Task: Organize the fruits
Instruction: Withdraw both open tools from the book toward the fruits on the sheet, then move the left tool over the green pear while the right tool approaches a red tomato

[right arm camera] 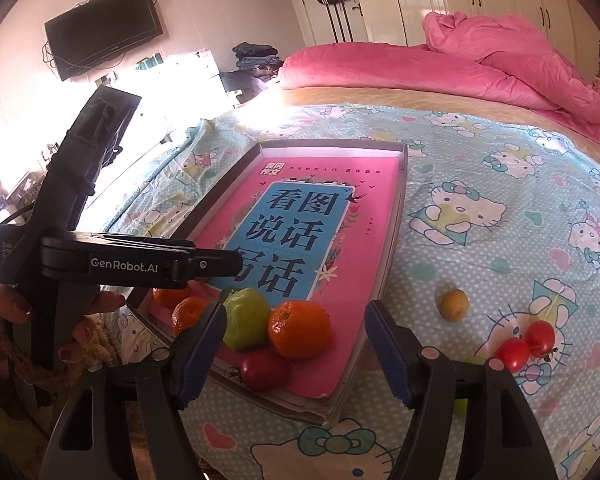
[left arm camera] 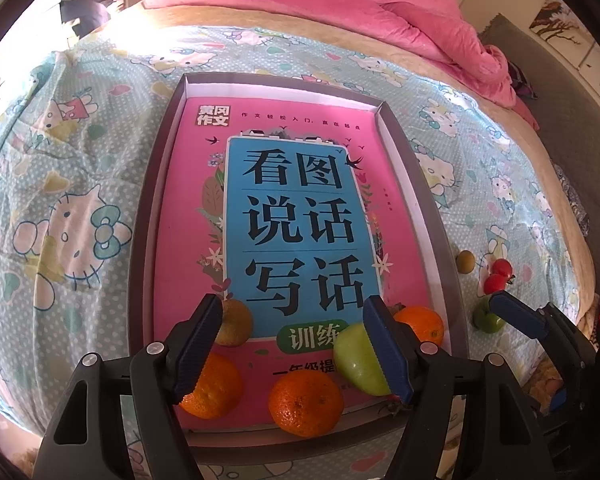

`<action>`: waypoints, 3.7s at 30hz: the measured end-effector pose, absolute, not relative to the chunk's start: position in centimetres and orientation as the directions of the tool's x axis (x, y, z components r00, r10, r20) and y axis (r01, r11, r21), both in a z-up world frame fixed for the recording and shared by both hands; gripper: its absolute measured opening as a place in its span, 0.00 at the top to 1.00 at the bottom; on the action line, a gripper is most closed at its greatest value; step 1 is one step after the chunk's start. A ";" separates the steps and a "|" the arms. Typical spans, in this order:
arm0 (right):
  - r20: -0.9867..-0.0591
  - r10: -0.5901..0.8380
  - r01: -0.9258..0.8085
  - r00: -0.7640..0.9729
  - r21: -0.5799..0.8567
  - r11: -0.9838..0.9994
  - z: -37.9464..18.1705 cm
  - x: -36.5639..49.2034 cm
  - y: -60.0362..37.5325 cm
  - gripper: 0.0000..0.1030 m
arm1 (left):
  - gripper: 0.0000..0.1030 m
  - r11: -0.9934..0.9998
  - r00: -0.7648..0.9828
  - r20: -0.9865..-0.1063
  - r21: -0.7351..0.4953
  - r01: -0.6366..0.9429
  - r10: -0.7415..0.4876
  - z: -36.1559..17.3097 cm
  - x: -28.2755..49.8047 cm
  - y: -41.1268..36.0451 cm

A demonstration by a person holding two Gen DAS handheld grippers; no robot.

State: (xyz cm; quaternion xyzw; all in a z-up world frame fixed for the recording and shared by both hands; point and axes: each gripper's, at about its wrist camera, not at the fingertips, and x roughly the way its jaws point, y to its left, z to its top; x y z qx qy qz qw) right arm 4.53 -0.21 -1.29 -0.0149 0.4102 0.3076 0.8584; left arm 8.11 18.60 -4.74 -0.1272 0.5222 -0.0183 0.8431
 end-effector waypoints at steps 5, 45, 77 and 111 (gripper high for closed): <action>-0.704 0.514 -0.525 0.490 0.233 0.819 -0.7 4.7 -1.1 0.30 | 0.28 0.970 0.479 -0.863 -0.228 -0.086 -0.161 -4.0 7.8 18.1; -0.647 0.331 -0.239 0.687 0.229 0.944 3.8 7.1 -14.7 0.23 | 0.27 0.961 0.515 -0.814 -0.263 0.087 -0.269 -1.2 6.0 10.5; -0.718 0.316 -0.147 0.620 0.289 0.946 1.5 9.0 -19.5 0.23 | 0.27 0.935 0.442 -0.838 -0.208 0.286 -0.322 -1.3 6.2 0.5; -0.842 0.307 -0.193 0.443 0.244 0.950 -5.9 12.4 -16.4 0.71 | 0.27 0.916 0.292 -0.897 -0.233 0.328 -0.333 -7.0 9.8 -4.2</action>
